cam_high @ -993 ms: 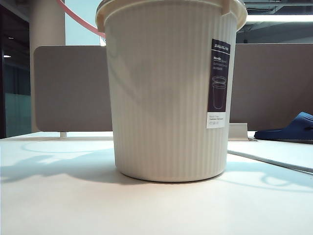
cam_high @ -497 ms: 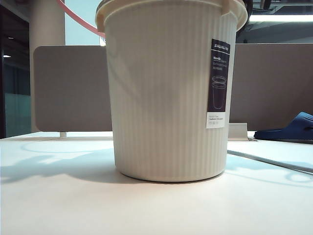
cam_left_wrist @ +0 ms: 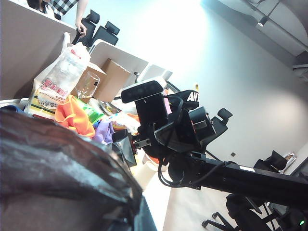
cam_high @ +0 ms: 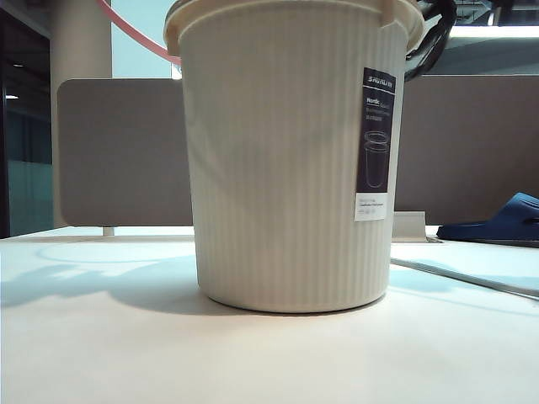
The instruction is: Open the ring lid of the trash can, pull out the black garbage bag inside, and place it on the table.
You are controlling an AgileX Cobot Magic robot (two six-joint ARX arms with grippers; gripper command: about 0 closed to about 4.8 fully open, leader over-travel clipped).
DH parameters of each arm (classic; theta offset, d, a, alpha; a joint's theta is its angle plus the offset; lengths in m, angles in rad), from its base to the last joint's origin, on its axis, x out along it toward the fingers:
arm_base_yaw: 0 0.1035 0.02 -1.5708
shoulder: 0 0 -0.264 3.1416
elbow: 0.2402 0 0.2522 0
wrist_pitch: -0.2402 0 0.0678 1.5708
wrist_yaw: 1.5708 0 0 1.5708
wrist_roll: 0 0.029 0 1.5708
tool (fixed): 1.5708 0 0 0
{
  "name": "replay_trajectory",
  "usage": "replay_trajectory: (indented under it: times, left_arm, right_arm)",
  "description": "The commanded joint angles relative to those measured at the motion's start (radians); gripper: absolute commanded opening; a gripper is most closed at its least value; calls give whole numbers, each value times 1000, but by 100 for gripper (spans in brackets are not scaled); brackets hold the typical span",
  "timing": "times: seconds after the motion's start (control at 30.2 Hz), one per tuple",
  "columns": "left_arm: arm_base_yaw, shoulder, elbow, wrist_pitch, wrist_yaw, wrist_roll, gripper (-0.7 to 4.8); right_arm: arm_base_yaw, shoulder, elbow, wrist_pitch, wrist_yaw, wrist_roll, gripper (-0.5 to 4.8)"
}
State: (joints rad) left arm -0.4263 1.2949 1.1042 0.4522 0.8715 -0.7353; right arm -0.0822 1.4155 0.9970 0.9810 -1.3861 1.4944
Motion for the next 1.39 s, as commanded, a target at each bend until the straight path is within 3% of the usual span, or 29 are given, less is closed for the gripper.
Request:
replay_trajectory:
  times: [0.03, 0.26, 0.5, 1.16, 1.39]
  left_arm:
    - [-1, -4, 5, 12, 21, 4, -6]
    - [18, -5, 5, 13, 50, 2, -6]
    - [79, -6, 5, 5, 90, -23, -6]
    - [80, -10, 20, 9, 90, -33, -6]
    - [80, -10, 20, 9, 71, -31, -6]
  right_arm:
    - [-37, -7, 5, 9, -6, 2, 339]
    - [-43, -7, -35, -10, -19, -3, 339]
    - [-121, -12, -164, 45, -21, 0, 339]
    - [-157, 51, -170, -69, 53, -122, 340]
    - [-141, 126, -170, -69, 57, -106, 436]
